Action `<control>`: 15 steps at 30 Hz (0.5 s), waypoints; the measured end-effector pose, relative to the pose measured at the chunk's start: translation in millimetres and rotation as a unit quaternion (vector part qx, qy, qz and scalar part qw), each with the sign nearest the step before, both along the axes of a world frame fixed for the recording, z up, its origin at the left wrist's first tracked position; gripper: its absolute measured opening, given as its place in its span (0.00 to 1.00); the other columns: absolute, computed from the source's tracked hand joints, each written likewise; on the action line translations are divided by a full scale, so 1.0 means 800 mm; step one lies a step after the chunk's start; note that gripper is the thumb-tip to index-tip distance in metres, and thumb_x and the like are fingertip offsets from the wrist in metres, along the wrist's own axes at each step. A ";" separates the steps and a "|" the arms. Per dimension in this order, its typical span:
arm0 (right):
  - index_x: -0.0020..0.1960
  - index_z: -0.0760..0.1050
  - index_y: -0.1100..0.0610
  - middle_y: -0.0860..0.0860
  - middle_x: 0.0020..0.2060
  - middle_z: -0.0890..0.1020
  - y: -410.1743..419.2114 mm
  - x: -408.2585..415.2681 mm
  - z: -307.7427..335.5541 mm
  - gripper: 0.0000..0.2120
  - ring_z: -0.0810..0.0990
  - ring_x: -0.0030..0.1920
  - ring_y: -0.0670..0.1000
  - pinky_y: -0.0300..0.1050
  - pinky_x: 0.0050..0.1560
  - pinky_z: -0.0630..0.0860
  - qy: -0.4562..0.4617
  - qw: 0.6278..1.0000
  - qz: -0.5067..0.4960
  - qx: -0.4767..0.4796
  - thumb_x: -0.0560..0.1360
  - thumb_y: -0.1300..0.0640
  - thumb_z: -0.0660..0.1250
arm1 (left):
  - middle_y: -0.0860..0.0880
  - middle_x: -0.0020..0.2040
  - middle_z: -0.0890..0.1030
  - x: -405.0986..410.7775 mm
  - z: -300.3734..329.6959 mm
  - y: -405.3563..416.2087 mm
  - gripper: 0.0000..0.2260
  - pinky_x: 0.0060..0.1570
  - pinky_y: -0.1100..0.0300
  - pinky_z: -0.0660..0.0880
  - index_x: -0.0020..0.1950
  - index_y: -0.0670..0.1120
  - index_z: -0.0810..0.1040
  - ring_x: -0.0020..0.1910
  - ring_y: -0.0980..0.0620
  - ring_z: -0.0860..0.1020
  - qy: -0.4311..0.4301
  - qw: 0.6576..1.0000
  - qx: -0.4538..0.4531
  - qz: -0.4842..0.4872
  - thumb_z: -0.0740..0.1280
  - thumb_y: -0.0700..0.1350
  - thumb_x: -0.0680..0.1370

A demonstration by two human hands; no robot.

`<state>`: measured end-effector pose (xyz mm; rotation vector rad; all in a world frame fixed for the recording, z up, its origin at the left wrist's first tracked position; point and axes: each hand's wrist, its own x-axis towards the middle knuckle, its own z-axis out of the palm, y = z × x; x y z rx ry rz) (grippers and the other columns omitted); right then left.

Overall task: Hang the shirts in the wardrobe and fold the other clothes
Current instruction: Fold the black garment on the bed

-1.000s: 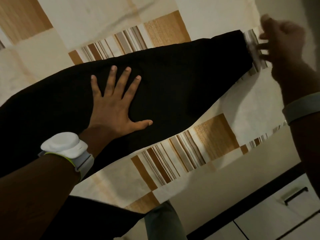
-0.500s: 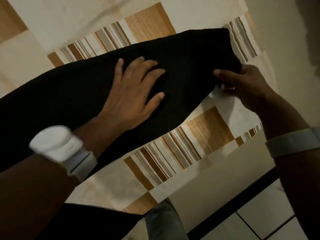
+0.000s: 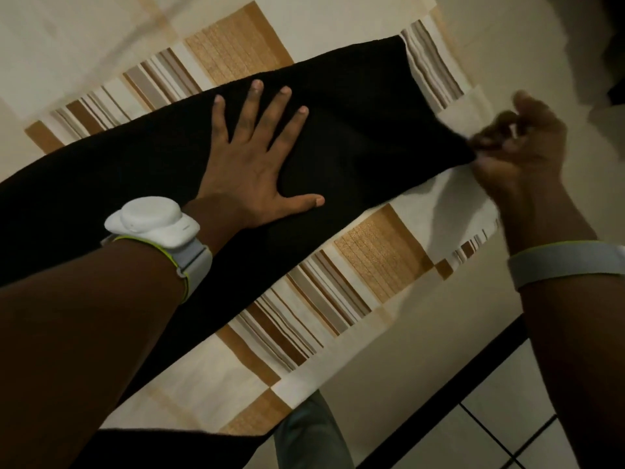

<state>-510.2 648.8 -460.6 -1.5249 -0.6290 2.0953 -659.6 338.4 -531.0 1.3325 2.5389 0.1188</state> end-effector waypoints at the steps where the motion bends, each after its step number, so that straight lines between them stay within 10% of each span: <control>1: 0.38 0.75 0.57 0.50 0.32 0.74 0.024 0.016 -0.005 0.09 0.68 0.30 0.47 0.41 0.33 0.69 -0.056 0.995 -0.071 0.036 0.69 0.65 0.75 | 0.45 0.85 0.42 0.002 -0.001 -0.001 0.52 0.76 0.28 0.42 0.85 0.52 0.43 0.83 0.39 0.39 0.002 1.000 0.001 0.001 0.49 0.82 0.71; 4: 0.42 0.76 0.59 0.50 0.32 0.76 0.060 0.028 -0.014 0.09 0.70 0.29 0.48 0.46 0.33 0.67 -0.256 0.924 -0.037 0.280 0.65 0.57 0.73 | 0.46 0.85 0.43 0.003 -0.004 0.001 0.53 0.77 0.28 0.42 0.85 0.52 0.44 0.83 0.39 0.40 0.009 1.000 0.009 0.004 0.50 0.83 0.70; 8: 0.59 0.80 0.55 0.52 0.55 0.82 -0.067 -0.041 -0.020 0.12 0.80 0.55 0.47 0.54 0.56 0.79 -0.176 0.705 0.310 0.613 0.80 0.51 0.65 | 0.46 0.85 0.43 0.003 -0.003 0.000 0.53 0.77 0.29 0.41 0.85 0.52 0.45 0.83 0.39 0.40 0.006 1.000 0.015 0.005 0.50 0.82 0.70; 12: 0.81 0.62 0.52 0.55 0.81 0.63 -0.171 -0.087 -0.053 0.27 0.59 0.81 0.56 0.60 0.79 0.56 -0.132 0.366 0.620 0.681 0.85 0.42 0.55 | 0.45 0.85 0.43 -0.003 0.005 -0.009 0.51 0.76 0.29 0.38 0.85 0.51 0.47 0.83 0.39 0.39 -0.028 0.999 0.017 -0.008 0.54 0.80 0.72; 15: 0.83 0.57 0.49 0.54 0.83 0.56 -0.145 -0.109 -0.075 0.30 0.52 0.83 0.58 0.63 0.80 0.50 -0.196 0.299 0.623 0.695 0.85 0.37 0.50 | 0.44 0.85 0.46 -0.009 0.025 -0.032 0.40 0.77 0.33 0.38 0.84 0.52 0.55 0.84 0.41 0.42 -0.103 0.993 0.057 -0.002 0.63 0.68 0.78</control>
